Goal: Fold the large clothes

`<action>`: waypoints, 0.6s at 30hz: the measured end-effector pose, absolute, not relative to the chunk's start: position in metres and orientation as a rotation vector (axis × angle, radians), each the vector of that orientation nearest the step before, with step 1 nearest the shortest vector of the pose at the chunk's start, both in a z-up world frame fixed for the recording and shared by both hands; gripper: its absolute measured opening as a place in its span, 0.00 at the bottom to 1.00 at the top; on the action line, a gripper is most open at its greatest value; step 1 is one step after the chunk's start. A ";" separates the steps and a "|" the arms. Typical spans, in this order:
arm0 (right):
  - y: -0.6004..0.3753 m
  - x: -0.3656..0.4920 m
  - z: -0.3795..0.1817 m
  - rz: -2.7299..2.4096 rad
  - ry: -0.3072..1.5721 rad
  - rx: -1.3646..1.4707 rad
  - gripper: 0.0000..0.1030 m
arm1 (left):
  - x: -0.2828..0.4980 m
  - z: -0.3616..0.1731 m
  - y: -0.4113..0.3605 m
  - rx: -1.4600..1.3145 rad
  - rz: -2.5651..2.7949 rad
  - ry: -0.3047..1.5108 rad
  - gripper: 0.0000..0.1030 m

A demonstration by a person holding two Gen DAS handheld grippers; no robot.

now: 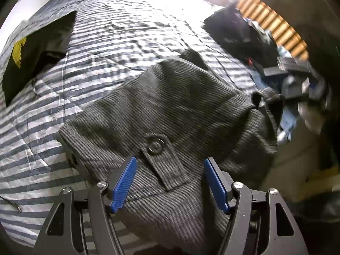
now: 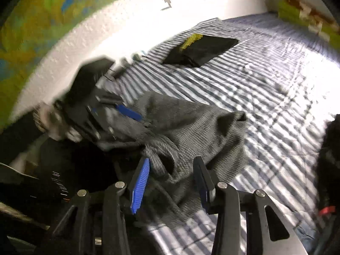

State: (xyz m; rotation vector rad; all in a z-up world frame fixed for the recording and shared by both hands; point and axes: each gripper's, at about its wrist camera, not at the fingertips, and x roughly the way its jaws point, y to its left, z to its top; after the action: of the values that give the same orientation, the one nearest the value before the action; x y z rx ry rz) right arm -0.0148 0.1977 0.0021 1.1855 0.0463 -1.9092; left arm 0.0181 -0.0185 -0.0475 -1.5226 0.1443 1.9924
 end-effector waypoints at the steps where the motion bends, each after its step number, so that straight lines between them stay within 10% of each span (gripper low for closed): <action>1: 0.206 -0.021 0.010 -1.907 0.011 1.164 0.38 | 0.023 -0.050 -0.014 -1.526 1.967 0.175 0.67; 18: 0.155 -0.109 -0.057 -2.119 -0.178 1.412 0.29 | 0.000 -0.053 -0.025 -1.570 2.033 0.041 0.61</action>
State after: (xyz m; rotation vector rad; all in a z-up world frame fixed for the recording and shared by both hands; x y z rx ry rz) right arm -0.1093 0.1552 -0.0573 1.4117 -0.1781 -2.1192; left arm 0.0000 -0.0247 -0.0526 -1.5705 0.0411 2.0332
